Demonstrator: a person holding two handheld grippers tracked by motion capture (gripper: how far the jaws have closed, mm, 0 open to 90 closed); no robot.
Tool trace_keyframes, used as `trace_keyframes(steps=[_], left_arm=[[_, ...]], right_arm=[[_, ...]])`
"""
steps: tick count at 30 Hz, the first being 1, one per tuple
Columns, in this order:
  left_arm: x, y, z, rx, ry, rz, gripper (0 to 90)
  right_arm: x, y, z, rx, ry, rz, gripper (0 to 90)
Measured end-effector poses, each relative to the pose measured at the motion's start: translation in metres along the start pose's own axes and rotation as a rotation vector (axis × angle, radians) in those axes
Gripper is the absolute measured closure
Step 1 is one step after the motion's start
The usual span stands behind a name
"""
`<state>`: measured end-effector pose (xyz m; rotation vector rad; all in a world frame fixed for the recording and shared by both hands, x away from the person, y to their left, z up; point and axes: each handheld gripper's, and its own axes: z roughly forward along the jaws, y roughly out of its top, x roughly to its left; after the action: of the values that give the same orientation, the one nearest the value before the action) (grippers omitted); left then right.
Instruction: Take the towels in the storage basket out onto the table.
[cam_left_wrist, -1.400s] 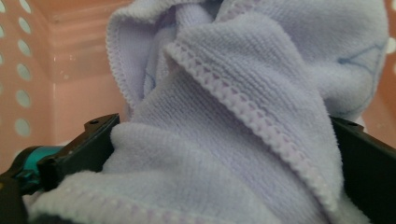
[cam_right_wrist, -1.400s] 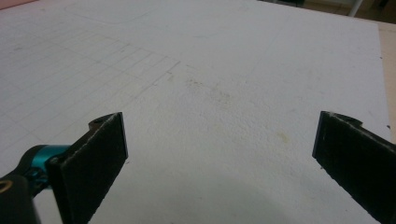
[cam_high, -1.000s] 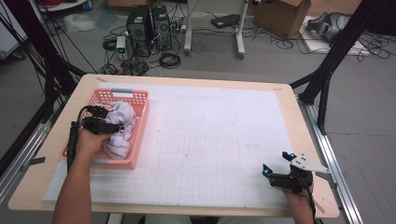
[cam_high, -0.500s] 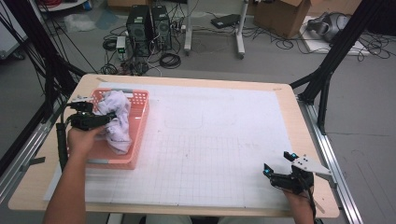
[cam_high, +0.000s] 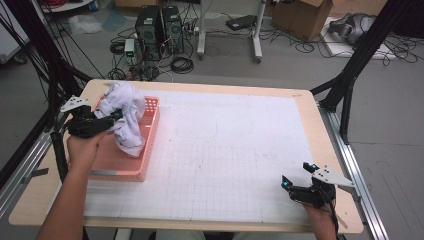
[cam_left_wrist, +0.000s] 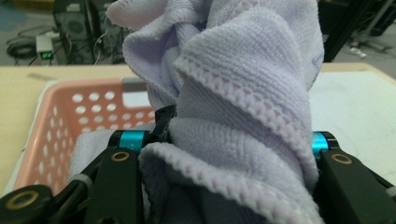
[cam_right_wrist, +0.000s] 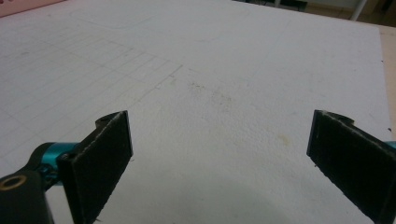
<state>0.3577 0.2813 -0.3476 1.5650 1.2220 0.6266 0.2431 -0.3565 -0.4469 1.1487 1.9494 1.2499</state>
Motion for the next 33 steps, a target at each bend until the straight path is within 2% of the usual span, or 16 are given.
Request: trace_keyframes(steps=[1, 2, 4, 8, 9, 11, 14, 17, 21, 23, 25, 27, 28, 29, 31, 33], left_arm=[[0.0, 0.0, 0.0, 0.0, 0.0, 0.0, 49.5], [-0.004, 0.0, -0.001, -0.003, -0.008, 0.025, 49.5], [-0.005, 0.0, -0.003, -0.006, -0.012, 0.032, 49.4], [-0.008, 0.003, -0.009, -0.044, -0.032, 0.038, 49.5], [-0.008, 0.005, -0.012, -0.074, -0.046, 0.035, 49.4], [-0.009, 0.006, -0.014, -0.102, -0.06, 0.035, 49.4], [-0.012, 0.011, -0.017, -0.127, -0.073, 0.05, 49.4], [-0.014, 0.015, -0.019, -0.151, -0.092, 0.049, 49.4], [-0.027, 0.02, -0.021, -0.191, -0.136, 0.075, 49.4], [-0.03, 0.021, -0.021, -0.194, -0.147, 0.08, 49.4], [-0.038, 0.023, -0.02, -0.208, -0.178, 0.095, 49.4], [-0.04, 0.025, -0.02, -0.212, -0.185, 0.099, 49.5], [-0.045, 0.027, -0.02, -0.227, -0.205, 0.102, 49.5], [-0.045, 0.027, -0.02, -0.227, -0.205, 0.102, 49.5], [-0.054, 0.031, -0.021, -0.244, -0.231, 0.122, 49.5], [-0.058, 0.032, -0.021, -0.249, -0.244, 0.129, 49.5]], right_arm=[[0.0, 0.0, 0.0, 0.001, 0.001, -0.004, 5.2], [0.001, 0.0, 0.0, -0.002, 0.001, -0.008, 5.2], [0.001, 0.0, -0.001, -0.011, 0.0, -0.007, 5.2], [0.0, 0.0, -0.001, -0.01, 0.001, -0.008, 5.2], [0.0, 0.0, 0.0, -0.007, 0.001, -0.003, 5.2], [0.0, 0.0, 0.0, -0.005, 0.001, 0.0, 5.2], [0.0, 0.0, 0.0, -0.002, 0.001, 0.0, 5.2], [-0.001, 0.0, 0.0, -0.005, 0.002, -0.001, 5.2], [0.0, 0.0, 0.0, -0.002, 0.002, -0.002, 5.2], [0.0, 0.0, 0.0, -0.002, 0.002, -0.002, 5.2], [0.0, 0.0, 0.0, 0.0, 0.004, -0.001, 5.2], [0.0, 0.0, 0.0, -0.002, 0.003, -0.001, 5.2], [0.0, 0.0, 0.0, -0.003, 0.002, -0.003, 5.2], [0.0, 0.0, 0.0, -0.003, 0.001, -0.003, 5.2], [0.0, 0.0, 0.0, -0.003, 0.002, -0.004, 5.2], [0.0, 0.0, 0.0, 0.001, 0.004, 0.0, 5.2]])
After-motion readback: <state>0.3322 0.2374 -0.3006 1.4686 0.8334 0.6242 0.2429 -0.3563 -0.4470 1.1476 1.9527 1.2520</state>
